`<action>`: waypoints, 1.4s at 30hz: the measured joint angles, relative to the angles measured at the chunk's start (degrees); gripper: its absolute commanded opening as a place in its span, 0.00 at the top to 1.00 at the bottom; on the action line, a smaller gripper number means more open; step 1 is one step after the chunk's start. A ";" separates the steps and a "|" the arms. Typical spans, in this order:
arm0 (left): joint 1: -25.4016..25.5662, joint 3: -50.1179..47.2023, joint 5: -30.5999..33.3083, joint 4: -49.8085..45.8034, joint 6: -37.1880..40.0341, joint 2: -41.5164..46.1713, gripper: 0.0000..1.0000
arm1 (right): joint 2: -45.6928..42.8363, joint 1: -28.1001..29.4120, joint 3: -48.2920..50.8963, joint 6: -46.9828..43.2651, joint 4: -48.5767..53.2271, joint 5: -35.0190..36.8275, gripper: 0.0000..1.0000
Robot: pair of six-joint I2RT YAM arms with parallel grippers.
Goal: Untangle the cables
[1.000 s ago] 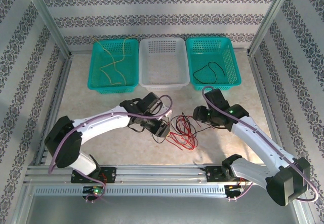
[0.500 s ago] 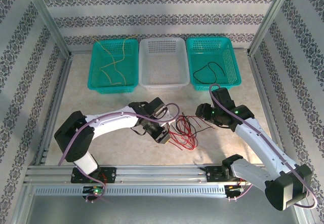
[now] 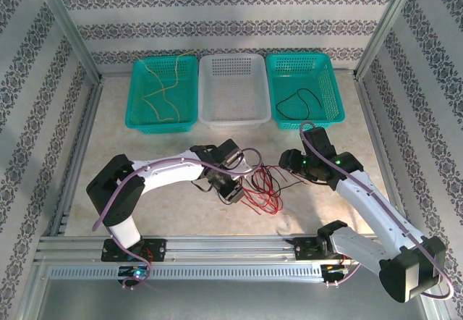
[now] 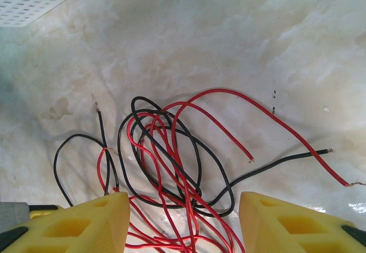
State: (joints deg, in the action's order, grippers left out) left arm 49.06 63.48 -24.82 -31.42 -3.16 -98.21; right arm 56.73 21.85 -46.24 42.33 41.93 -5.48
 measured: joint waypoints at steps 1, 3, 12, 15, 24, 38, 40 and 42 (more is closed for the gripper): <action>0.02 0.31 0.35 0.26 0.15 0.00 0.72 | -0.04 0.00 0.04 0.02 -0.15 0.00 0.46; 0.02 0.87 0.90 0.72 0.28 -0.20 0.77 | -0.22 0.00 0.04 0.02 -0.22 0.00 0.46; 0.02 1.16 2.51 1.44 0.39 -0.52 0.73 | -0.76 0.00 0.31 0.00 -0.61 -0.42 0.46; 0.02 0.92 3.10 1.73 0.52 -0.20 0.60 | -0.79 0.00 0.31 0.00 -0.61 -0.61 0.46; 0.02 -1.07 5.20 4.22 2.43 5.79 0.52 | -0.98 0.00 0.79 0.00 -0.61 -1.07 0.46; 0.04 1.29 -0.83 2.60 7.65 1.99 0.51 | -1.29 -1.49 0.79 -0.02 -0.59 -1.73 0.45; 0.02 1.97 -0.68 2.36 8.07 0.83 0.53 | -1.29 -1.49 0.79 -0.04 -0.59 -1.95 0.45; 0.02 2.32 -0.46 2.08 8.52 -0.04 0.57 | -1.29 -1.49 0.79 -0.07 -0.61 -2.36 0.45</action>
State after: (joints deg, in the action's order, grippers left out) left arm 49.08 65.80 -25.28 -29.34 5.37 -98.26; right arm 55.44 20.36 -45.45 42.26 41.32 -7.84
